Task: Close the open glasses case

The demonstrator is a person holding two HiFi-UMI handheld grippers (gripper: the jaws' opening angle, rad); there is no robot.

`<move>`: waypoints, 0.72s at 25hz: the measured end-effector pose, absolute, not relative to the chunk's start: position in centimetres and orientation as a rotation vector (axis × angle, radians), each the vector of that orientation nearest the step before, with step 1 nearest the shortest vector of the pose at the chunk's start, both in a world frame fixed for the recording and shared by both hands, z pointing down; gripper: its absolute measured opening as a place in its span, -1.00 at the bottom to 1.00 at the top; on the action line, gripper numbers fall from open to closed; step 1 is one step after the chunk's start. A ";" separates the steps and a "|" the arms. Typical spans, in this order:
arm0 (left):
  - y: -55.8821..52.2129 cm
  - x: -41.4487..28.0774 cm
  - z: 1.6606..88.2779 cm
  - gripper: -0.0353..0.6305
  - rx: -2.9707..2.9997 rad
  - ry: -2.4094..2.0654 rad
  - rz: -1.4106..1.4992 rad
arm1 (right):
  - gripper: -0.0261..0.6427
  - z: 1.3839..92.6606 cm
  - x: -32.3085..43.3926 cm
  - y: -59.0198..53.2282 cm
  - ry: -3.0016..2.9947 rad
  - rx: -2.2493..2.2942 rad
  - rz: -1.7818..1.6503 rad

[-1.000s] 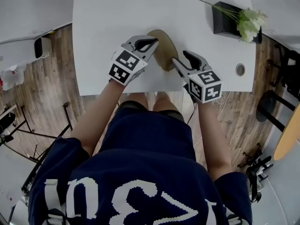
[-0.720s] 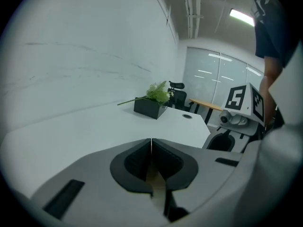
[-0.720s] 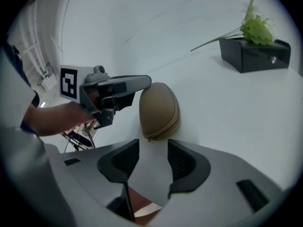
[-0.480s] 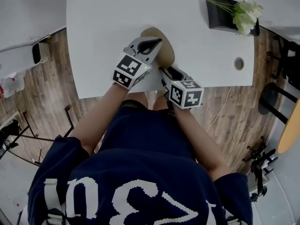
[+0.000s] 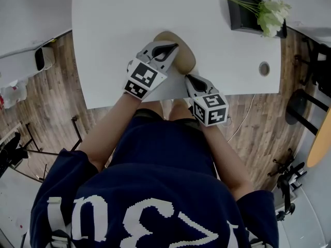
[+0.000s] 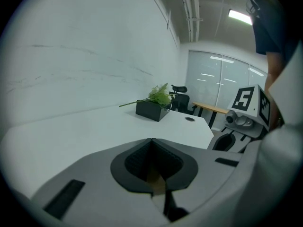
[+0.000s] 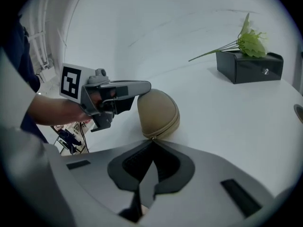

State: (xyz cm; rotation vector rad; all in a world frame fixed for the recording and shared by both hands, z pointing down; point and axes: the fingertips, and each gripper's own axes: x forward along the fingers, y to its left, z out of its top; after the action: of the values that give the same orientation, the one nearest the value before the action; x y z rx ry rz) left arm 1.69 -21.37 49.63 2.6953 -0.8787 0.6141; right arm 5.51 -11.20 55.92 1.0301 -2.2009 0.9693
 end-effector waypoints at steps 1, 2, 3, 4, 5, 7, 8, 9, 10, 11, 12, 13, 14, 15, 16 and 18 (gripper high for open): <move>-21.4 1.7 49.6 -0.85 2.708 -0.880 0.619 | -0.85 55.8 5.7 -11.3 -2.208 1.029 0.949; -21.4 1.8 49.6 -0.85 2.724 -0.882 0.634 | -0.86 55.8 6.0 -11.3 -2.214 1.033 0.933; -21.4 1.9 49.6 -0.85 2.738 -0.882 0.647 | -0.86 55.7 6.4 -11.5 -2.217 1.048 0.927; -21.4 2.0 49.7 -0.85 2.745 -0.879 0.650 | -0.86 55.7 7.2 -11.8 -2.216 1.079 0.934; -21.4 2.0 49.7 -0.85 2.747 -0.874 0.645 | -0.86 55.6 8.2 -12.4 -2.213 1.123 0.956; -21.3 1.9 49.7 -0.85 2.747 -0.866 0.626 | -0.86 55.4 10.1 -13.8 -2.211 1.171 1.003; -21.3 1.9 49.6 -0.85 2.742 -0.865 0.616 | -0.86 55.2 10.6 -14.4 -2.219 1.150 1.009; -21.3 1.8 49.6 -0.85 2.737 -0.863 0.608 | -0.86 55.1 10.7 -14.7 -2.229 1.107 1.007; -21.3 1.7 49.6 -0.85 2.734 -0.863 0.605 | -0.86 55.0 10.4 -14.7 -2.237 1.053 1.005; -21.3 1.7 49.7 -0.85 2.732 -0.863 0.602 | -0.86 55.0 9.8 -14.4 -2.240 0.995 1.007; -21.3 1.8 49.7 -0.85 2.727 -0.863 0.598 | -0.85 55.1 9.0 -13.8 -2.239 0.939 1.012; -21.3 1.8 49.7 -0.85 2.721 -0.862 0.594 | -0.84 55.3 8.0 -13.1 -2.231 0.888 1.008; -21.4 1.8 49.7 -0.85 2.718 -0.860 0.593 | -0.64 55.6 7.1 -12.4 -2.216 0.850 0.988; -21.4 1.8 49.7 -0.85 2.716 -0.858 0.593 | -0.36 55.9 6.4 -11.9 -2.198 0.828 0.952; -21.4 1.8 49.7 -0.85 2.714 -0.857 0.593 | -0.35 56.1 5.8 -11.6 -2.182 0.824 0.912; -21.4 1.8 49.7 -0.85 2.710 -0.860 0.590 | -0.47 56.3 5.2 -11.7 -2.156 0.859 0.894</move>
State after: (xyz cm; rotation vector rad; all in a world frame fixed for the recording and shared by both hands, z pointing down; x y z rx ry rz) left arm 1.79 -21.45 49.69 2.7099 -0.8598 0.5900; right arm 5.21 -11.68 56.33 0.8595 -2.1558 0.8937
